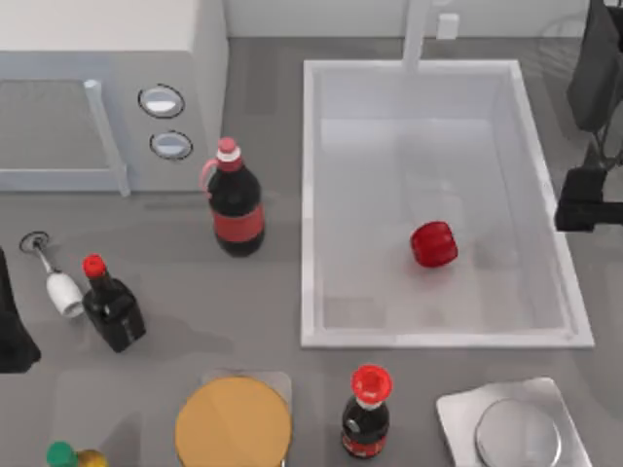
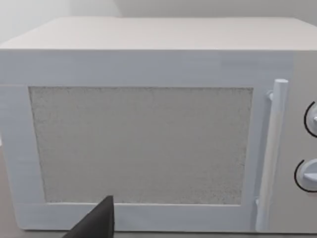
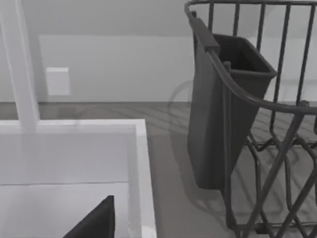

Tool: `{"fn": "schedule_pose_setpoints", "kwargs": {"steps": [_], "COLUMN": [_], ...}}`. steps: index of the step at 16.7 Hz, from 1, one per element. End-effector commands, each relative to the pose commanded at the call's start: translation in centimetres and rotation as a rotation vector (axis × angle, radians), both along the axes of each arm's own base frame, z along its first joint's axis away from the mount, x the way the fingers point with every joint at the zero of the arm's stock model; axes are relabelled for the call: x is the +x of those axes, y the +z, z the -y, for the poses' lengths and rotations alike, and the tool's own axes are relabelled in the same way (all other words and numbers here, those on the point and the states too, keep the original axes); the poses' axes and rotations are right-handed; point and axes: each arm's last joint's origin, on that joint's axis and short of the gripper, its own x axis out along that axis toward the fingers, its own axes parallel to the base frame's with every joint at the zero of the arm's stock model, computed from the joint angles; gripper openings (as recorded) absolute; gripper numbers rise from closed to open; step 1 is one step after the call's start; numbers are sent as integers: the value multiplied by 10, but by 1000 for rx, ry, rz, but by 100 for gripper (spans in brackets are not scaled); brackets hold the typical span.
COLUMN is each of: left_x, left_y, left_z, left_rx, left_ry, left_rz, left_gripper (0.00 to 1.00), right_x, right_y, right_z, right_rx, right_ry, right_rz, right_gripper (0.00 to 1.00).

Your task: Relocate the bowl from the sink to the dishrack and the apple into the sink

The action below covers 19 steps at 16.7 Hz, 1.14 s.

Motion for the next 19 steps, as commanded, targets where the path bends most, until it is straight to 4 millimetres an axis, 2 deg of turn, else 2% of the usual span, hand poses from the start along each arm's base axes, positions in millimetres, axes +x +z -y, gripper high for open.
{"fn": "schedule_pose_setpoints", "kwargs": {"steps": [2,4,7,9,14,19], "left_x": [0,0,0,0,0,0], "left_y": [0,0,0,0,0,0], "left_z": [0,0,0,0,0,0], "left_rx": [0,0,0,0,0,0], "left_ry": [0,0,0,0,0,0], "left_rz": [0,0,0,0,0,0], "left_gripper": [100,100,100,100,100,100], "right_x": [-27,-57,-94,-111,-132,-136], "right_y": [16,24,22,16,9,10], "right_z": [23,41,55,59,61,60], "right_rx": [10,18,28,32,36,36], "right_ry": [-9,-10,4,23,79,100], "right_rz": [2,12,30,44,111,150], "right_gripper": [100,100,100,100,100,100]}}
